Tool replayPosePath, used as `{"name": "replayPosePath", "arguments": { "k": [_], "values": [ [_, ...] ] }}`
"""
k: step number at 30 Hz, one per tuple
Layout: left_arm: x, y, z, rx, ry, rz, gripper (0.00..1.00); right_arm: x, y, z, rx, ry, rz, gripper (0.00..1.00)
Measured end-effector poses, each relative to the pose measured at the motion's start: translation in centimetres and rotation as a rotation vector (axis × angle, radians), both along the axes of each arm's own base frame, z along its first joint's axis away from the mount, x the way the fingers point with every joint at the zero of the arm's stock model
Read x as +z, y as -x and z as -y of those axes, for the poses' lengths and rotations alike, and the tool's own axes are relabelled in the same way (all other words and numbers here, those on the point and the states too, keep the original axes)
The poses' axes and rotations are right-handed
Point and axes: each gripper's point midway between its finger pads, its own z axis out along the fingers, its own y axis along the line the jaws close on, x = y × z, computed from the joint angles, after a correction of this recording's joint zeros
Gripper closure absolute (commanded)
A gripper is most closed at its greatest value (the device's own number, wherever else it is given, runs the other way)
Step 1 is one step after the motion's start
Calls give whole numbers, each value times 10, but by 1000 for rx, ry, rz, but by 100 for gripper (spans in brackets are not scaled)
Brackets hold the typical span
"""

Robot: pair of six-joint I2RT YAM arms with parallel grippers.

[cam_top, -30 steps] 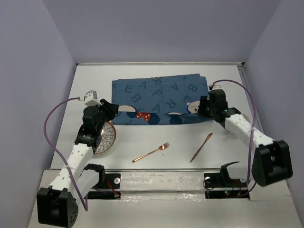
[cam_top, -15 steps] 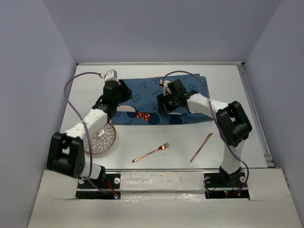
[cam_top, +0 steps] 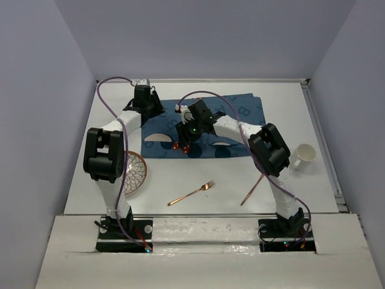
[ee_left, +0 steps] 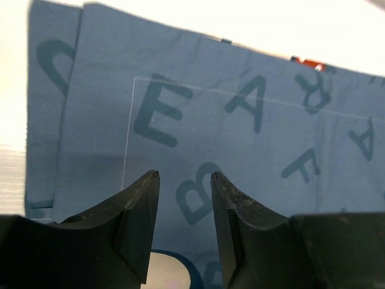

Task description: Set the dinner table for one person

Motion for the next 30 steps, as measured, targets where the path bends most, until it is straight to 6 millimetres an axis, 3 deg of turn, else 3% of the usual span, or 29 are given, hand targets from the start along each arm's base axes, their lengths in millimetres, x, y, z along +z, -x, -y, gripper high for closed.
{"name": "replayPosePath", "arguments": {
  "k": [4, 7, 12, 19, 26, 28, 30],
  "values": [
    [-28, 4, 2, -25, 7, -74, 50, -7, 5, -3, 15, 8, -17, 61],
    [-43, 5, 2, -32, 11, -113, 50, -9, 6, -2, 17, 13, -21, 79],
    [-53, 4, 3, -40, 16, -137, 50, -9, 8, -3, 20, 17, -21, 100],
    [-62, -4, 3, -39, 18, -149, 49, -9, 26, -5, 42, 36, -21, 100],
    [-74, -5, -1, -35, 23, -177, 49, 0, 90, -10, 107, 72, -5, 100],
    [-74, -5, -3, -33, 25, -178, 49, -2, 105, -9, 114, 82, 2, 96],
    [-74, -6, -4, -33, 27, -178, 49, -8, 125, -6, 126, 104, -5, 79]
  ]
}}
